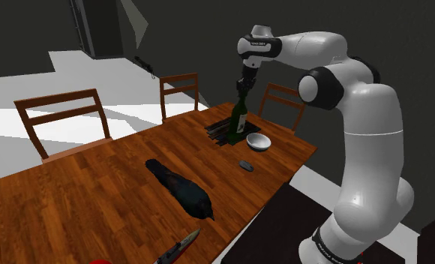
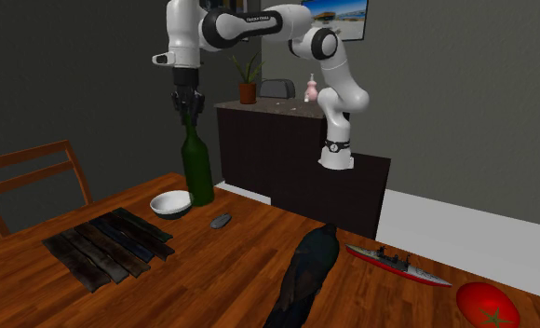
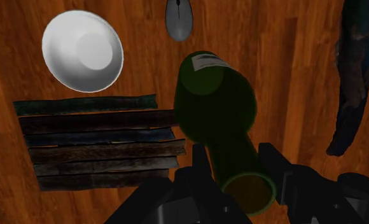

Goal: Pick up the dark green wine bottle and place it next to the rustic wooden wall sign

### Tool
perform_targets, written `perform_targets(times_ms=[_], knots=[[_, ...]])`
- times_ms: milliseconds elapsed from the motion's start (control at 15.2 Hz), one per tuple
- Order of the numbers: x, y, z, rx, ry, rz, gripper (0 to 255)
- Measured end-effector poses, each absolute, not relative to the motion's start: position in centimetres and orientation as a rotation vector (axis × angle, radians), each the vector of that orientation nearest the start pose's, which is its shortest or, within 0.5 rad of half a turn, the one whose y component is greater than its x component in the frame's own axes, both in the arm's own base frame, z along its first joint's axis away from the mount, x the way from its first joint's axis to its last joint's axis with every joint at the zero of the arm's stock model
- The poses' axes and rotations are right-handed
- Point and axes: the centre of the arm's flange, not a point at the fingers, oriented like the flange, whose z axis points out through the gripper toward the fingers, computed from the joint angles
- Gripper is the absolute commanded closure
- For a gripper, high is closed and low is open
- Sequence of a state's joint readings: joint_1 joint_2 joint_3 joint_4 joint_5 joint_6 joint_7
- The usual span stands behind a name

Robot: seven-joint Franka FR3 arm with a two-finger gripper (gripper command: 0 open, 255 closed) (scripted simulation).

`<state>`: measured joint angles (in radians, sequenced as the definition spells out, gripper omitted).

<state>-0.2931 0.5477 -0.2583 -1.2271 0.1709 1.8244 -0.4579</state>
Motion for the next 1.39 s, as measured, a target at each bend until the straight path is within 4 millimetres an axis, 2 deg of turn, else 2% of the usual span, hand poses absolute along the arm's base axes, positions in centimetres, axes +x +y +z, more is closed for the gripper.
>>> perform_targets(times_ms=[462,528,1386], knots=[[64.1,-39.2,40.0,-3.137,0.142,-0.117,255],[63.8,-39.6,39.4,-3.137,0.142,-0.116,255],[63.7,-39.8,32.0,-3.138,0.141,-0.117,255]])
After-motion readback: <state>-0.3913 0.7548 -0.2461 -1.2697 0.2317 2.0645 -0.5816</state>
